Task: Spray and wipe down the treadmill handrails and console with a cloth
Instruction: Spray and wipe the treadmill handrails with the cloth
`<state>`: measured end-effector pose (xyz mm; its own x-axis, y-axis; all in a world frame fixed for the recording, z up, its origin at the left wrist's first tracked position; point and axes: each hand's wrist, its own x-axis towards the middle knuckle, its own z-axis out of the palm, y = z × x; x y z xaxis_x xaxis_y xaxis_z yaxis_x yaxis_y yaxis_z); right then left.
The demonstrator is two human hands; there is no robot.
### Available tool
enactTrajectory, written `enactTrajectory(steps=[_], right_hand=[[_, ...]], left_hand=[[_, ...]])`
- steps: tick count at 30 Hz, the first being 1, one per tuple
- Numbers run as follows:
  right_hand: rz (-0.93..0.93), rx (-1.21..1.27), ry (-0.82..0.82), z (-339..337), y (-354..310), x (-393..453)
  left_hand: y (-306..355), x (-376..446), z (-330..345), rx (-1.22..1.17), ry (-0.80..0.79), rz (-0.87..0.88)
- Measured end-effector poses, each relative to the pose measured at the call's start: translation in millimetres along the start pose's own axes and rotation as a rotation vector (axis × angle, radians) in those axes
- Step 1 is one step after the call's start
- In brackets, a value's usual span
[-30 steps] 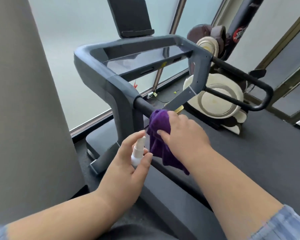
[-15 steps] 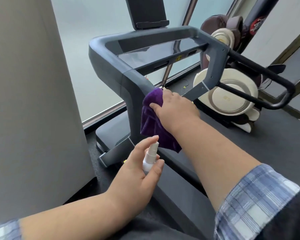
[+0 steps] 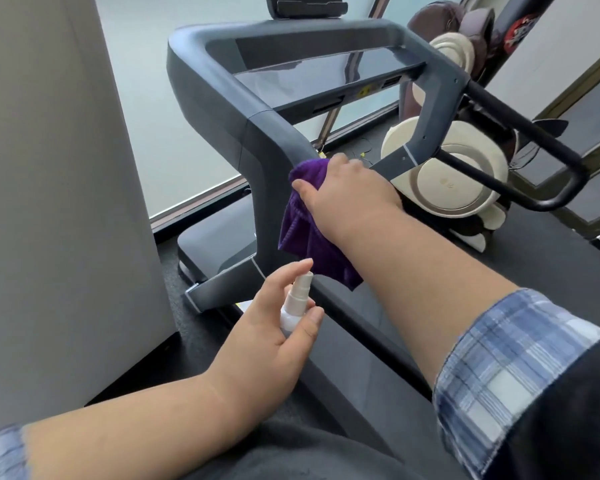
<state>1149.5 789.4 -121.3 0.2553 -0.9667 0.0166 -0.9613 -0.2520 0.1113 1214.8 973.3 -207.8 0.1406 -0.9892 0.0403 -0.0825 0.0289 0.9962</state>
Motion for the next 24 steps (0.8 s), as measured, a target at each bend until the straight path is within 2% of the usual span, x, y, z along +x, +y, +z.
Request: enactTrajectory(steps=[3, 7, 12, 19, 24], right_hand=[[-0.011, 0.056, 0.006, -1.1, 1.1, 0.3], [-0.042, 0.089, -0.008, 2.2, 34.3, -20.7], [-0.03, 0.063, 0.056, 10.5, 56.9, -44.5], [0.002, -0.045, 0.07, 5.2, 14.2, -20.5], [-0.034, -0.034, 0.097, 4.4, -3.2, -9.0]], left_hand=[[-2.3, -0.9, 7.6, 0.018, -0.047, 0.012], [-0.1, 5.5, 15.9, 0.011, -0.093, 0.05], [-4.0, 8.0, 17.3, -0.032, -0.12, 0.071], [-7.1, 10.9, -3.1, -0.091, -0.041, 0.073], [-4.1, 4.4, -5.4, -0.061, -0.066, 0.078]])
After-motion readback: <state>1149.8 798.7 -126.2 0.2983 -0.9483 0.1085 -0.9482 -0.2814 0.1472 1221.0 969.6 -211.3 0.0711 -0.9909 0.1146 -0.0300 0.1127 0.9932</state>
